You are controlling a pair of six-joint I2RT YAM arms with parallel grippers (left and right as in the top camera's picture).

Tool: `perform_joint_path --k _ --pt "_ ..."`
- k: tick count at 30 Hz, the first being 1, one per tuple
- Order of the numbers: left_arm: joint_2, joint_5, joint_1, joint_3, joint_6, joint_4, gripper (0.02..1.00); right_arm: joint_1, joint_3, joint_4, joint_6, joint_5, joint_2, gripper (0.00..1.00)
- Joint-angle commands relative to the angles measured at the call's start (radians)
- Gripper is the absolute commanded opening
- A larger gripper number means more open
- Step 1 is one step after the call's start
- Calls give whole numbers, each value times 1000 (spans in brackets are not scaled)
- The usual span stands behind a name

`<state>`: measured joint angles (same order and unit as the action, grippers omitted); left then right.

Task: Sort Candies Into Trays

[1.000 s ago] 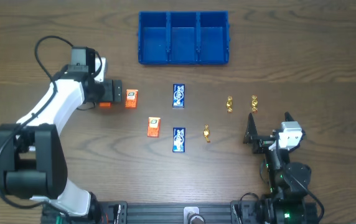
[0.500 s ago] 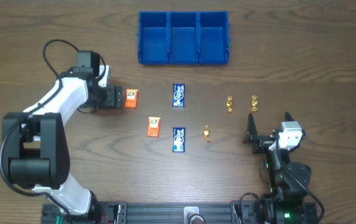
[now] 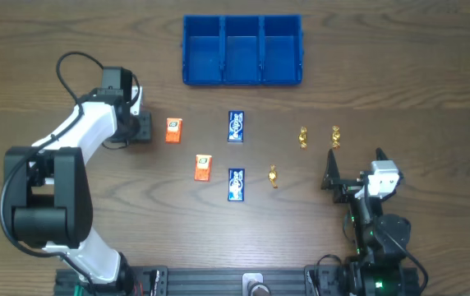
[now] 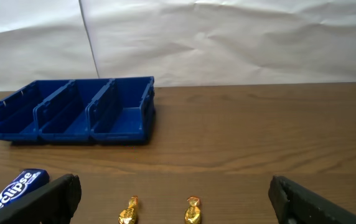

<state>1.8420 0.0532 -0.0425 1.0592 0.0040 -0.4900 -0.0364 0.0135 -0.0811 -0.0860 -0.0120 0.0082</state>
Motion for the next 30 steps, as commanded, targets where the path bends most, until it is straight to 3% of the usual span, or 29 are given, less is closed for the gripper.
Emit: perform_joint_path --k 1,2,7,14,18,26,27,30 --pt "23 -6 -5 14 -11 4 358 -2 -5 -2 9 -6 -5 998" --pt "23 1 -5 14 -11 13 316 -2 -5 -2 9 -5 -5 998" --pt "2 10 -19 132 -79 -42 290 -2 -5 -2 9 -6 -5 998" --pt "108 -195 -261 866 -230 -240 308 -2 -5 -2 9 -5 -5 998" --pt "317 -190 -325 1104 -265 -290 308 -2 -5 -2 9 -5 -5 998" --pt "473 -140 -330 1120 -289 -283 332 -2 -5 -2 9 -5 -5 998" --pt "473 -140 -330 1120 -289 -283 375 -2 -5 -2 9 -5 -5 998" --pt "451 -138 -323 1120 -289 -286 755 -2 -5 -2 9 -5 -5 998"
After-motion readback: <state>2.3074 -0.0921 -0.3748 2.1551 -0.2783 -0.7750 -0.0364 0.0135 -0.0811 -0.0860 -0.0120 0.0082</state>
